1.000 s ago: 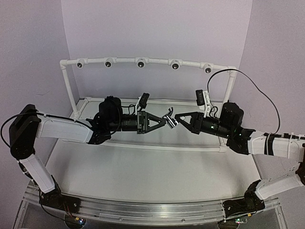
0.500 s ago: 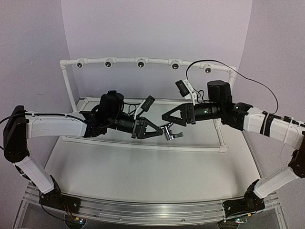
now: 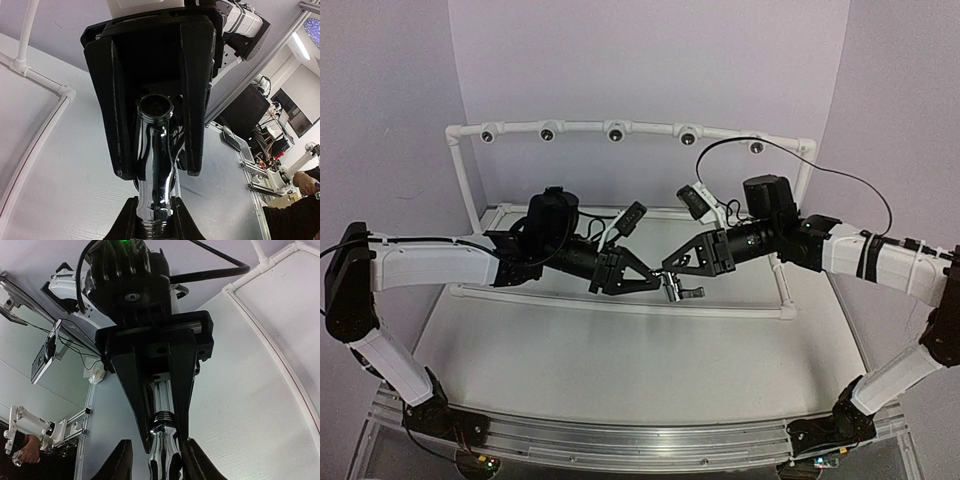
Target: Install the water faucets
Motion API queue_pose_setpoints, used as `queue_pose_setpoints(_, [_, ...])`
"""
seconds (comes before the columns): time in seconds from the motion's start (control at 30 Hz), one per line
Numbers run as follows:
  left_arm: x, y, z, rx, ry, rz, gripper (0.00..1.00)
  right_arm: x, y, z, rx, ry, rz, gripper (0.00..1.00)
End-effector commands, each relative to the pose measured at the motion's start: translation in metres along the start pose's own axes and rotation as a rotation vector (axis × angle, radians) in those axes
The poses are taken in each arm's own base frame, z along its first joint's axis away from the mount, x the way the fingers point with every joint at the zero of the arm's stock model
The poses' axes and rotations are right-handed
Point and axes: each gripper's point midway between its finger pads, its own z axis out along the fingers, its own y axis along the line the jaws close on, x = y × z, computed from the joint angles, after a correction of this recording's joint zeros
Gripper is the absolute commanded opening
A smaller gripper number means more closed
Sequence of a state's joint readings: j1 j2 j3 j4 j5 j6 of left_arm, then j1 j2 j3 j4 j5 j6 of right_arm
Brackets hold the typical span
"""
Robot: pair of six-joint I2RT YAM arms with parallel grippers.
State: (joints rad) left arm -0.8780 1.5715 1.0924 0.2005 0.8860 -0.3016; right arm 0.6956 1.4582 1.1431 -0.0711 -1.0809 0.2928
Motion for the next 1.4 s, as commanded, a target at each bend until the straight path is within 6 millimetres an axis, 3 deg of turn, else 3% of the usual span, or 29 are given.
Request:
queue_pose_setpoints(0.0, [-0.039,-0.029,-0.011,0.036,-0.071,0.117,0.0,-0.002,0.007,0.003,-0.047,0.011,-0.018,0.33])
queue_pose_setpoints(0.03, [-0.04,-0.03,-0.011,0.039,-0.071,0.116,0.0,-0.001,0.006,0.005,-0.054,0.018,-0.013,0.42])
queue_pose_setpoints(0.07, [-0.04,-0.03,-0.011,0.039,-0.071,0.117,0.0,-0.001,0.004,0.006,-0.051,0.018,-0.01,0.43])
queue_pose_setpoints(0.17, [-0.04,-0.031,-0.011,0.043,-0.069,0.113,0.0,-0.001,0.002,0.007,-0.05,0.02,-0.008,0.41])
queue_pose_setpoints(0.27, [-0.039,-0.031,-0.011,0.042,-0.06,0.11,0.0,0.0,0.001,0.009,-0.061,0.027,-0.002,0.31])
queue_pose_setpoints(0.4, [-0.039,-0.031,-0.012,0.039,-0.059,0.113,0.0,0.002,-0.001,0.011,-0.071,0.039,0.012,0.26])
queue_pose_setpoints(0.47, [-0.04,-0.031,-0.012,0.036,-0.057,0.115,0.0,0.004,0.0,0.012,-0.09,0.048,0.017,0.13])
queue_pose_setpoints(0.5, [-0.041,-0.03,-0.013,0.027,-0.061,0.116,0.0,0.005,0.0,0.012,-0.096,0.052,0.021,0.0])
queue_pose_setpoints(0.6, [-0.043,-0.026,-0.015,-0.011,-0.074,0.103,0.02,0.007,-0.001,0.011,-0.079,0.046,0.013,0.0])
queue_pose_setpoints(0.63, [-0.047,-0.012,-0.021,-0.09,-0.099,0.061,0.37,0.001,-0.012,0.008,0.015,0.007,0.005,0.0])
queue_pose_setpoints(0.67, [-0.048,-0.008,-0.025,-0.114,-0.109,0.046,0.49,0.0,-0.017,0.006,0.063,-0.011,0.006,0.0])
queue_pose_setpoints(0.7, [-0.048,0.001,-0.033,-0.162,-0.128,0.02,0.78,-0.004,-0.027,0.001,0.145,-0.044,0.002,0.0])
queue_pose_setpoints(0.73, [-0.048,0.009,-0.042,-0.202,-0.155,-0.003,0.93,-0.007,-0.036,-0.007,0.228,-0.078,-0.003,0.0])
queue_pose_setpoints(0.77, [-0.046,0.019,-0.052,-0.249,-0.181,-0.032,0.99,-0.01,-0.045,-0.019,0.315,-0.12,-0.006,0.0])
queue_pose_setpoints(0.8, [-0.04,0.037,-0.068,-0.35,-0.216,-0.087,1.0,-0.016,-0.059,-0.042,0.467,-0.191,-0.019,0.0])
queue_pose_setpoints(0.83, [-0.041,0.04,-0.071,-0.372,-0.226,-0.093,1.0,-0.017,-0.062,-0.047,0.501,-0.205,-0.022,0.0])
queue_pose_setpoints(0.9, [-0.025,0.072,-0.086,-0.533,-0.214,-0.155,1.0,-0.018,-0.077,-0.08,0.699,-0.266,-0.054,0.0])
queue_pose_setpoints(0.97, [0.003,0.108,-0.092,-0.684,-0.144,-0.221,1.0,-0.019,-0.089,-0.114,0.882,-0.319,-0.081,0.0])
queue_pose_setpoints(1.03, [0.03,0.137,-0.091,-0.783,-0.04,-0.278,1.0,-0.021,-0.096,-0.136,0.98,-0.336,-0.095,0.0])
queue_pose_setpoints(1.13, [0.058,0.177,-0.089,-0.902,0.079,-0.307,0.95,-0.025,-0.099,-0.156,1.03,-0.363,-0.1,0.0])
queue_pose_setpoints(1.23, [0.077,0.215,-0.097,-1.023,0.186,-0.316,0.98,-0.027,-0.099,-0.17,1.038,-0.389,-0.094,0.0])
queue_pose_setpoints(1.3, [0.084,0.227,-0.102,-1.047,0.217,-0.33,0.98,-0.028,-0.097,-0.175,1.044,-0.4,-0.098,0.0])
queue_pose_setpoints(1.37, [0.104,0.244,-0.108,-1.086,0.262,-0.355,1.0,-0.029,-0.094,-0.186,1.086,-0.414,-0.107,0.0])
